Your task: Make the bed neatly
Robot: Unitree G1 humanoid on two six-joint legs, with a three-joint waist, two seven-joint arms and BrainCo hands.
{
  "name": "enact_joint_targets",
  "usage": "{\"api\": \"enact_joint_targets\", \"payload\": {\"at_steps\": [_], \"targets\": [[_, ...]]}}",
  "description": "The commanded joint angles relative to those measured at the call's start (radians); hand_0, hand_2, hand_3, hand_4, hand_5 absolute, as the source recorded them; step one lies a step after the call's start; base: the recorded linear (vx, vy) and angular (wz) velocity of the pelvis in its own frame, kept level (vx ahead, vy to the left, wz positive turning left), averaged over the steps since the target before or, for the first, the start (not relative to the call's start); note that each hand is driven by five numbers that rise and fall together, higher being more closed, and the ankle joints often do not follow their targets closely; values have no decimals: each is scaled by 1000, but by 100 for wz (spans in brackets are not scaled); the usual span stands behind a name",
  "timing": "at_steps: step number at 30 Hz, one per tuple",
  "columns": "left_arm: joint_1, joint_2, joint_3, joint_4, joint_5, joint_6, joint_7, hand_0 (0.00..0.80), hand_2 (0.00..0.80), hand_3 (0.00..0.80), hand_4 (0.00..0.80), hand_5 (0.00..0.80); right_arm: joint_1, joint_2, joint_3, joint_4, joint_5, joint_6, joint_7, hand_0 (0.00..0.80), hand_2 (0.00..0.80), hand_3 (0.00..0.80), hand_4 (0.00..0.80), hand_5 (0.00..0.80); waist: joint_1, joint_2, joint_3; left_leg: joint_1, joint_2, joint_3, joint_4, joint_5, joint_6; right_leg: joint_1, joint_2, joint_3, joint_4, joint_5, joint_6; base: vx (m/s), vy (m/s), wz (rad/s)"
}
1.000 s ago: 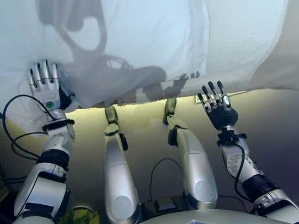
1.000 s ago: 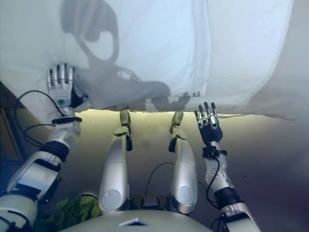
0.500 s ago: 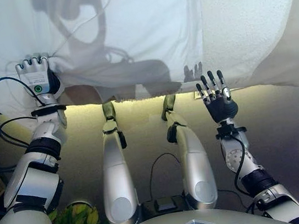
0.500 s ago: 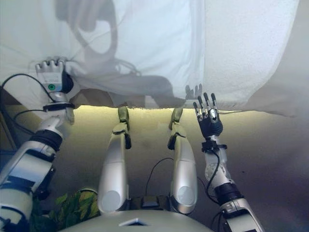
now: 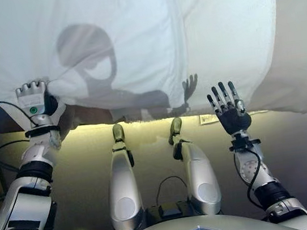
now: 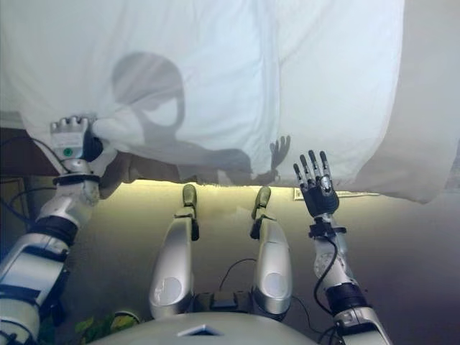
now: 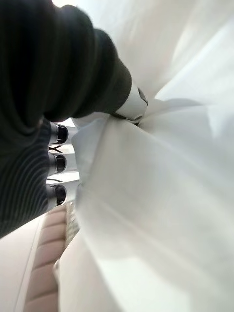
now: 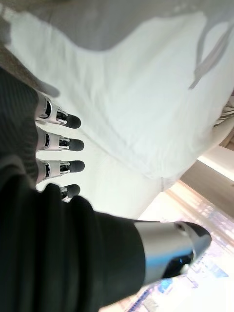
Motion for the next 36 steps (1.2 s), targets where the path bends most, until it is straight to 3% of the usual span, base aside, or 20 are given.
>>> {"api": "enact_joint_targets", "payload": {"at_steps": [1, 8, 13, 22, 26, 32, 35, 36], "targets": [[157, 115, 118, 35, 31, -25, -21, 800, 800, 800, 800, 800, 110, -54, -115, -27, 1, 29, 77, 0, 0, 0, 0, 0, 49, 63, -101, 11, -12, -55, -125, 125, 9, 55, -105, 30, 60, 9, 98, 21, 109, 4], [245, 267, 187, -35, 25, -54, -97, 800, 800, 800, 800, 800, 125, -104, -193, 50, 5, 60, 148, 0, 0, 0, 0, 0, 58, 93, -146, 65, -16, -61, -162, 115, 1, 120, -122, 19, 6, 14, 112, 55, 104, 6], [199, 204, 71, 34, 39, 16, -85, 800, 800, 800, 800, 800, 62, -77, -80, -32, -80, -29, -105, 0, 0, 0, 0, 0, 71, 151, -190, 123, -40, -78, -202, 117, 8, 179, -155, 2, -23, 28, 126, 130, 185, 13], [136, 131, -10, 147, 39, 60, -107, 800, 800, 800, 800, 800, 4, 8, 0, 58, -202, -146, -226, 0, 0, 0, 0, 0, 102, 211, -247, 161, -81, -93, -220, 107, 28, 235, -203, -14, -32, 56, 145, 96, 130, 10], [171, 83, -18, 165, 71, 109, -109, 800, 800, 800, 800, 800, -5, 18, 18, 68, -261, -167, -292, 0, 0, 0, 0, 0, 109, 240, -268, 184, -89, -104, -239, 113, 29, 263, -205, -23, -47, 44, 144, 86, 160, 2], [185, 106, 18, 183, 48, 137, -117, 800, 800, 800, 800, 800, -13, 30, 40, 81, -282, -197, -335, 0, 0, 0, 0, 0, 129, 248, -284, 193, -101, -114, -234, 102, 35, 270, -220, -25, -29, 50, 146, 48, 54, 3], [191, 78, 10, 202, 85, 192, -143, 800, 800, 800, 800, 800, -14, 39, 54, 88, -295, -194, -357, 0, 0, 0, 0, 0, 138, 256, -294, 194, -110, -124, -230, 104, 37, 273, -229, -31, -10, 44, 146, 63, 67, 9], [197, 54, -4, 223, 81, 216, -143, 0, 0, 0, 0, 0, -20, 42, 58, 96, -306, -193, -367, 0, 0, 0, 0, 0, 138, 261, -297, 195, -112, -125, -231, 107, 37, 272, -233, -35, -6, 39, 144, 34, 94, 12]]}}
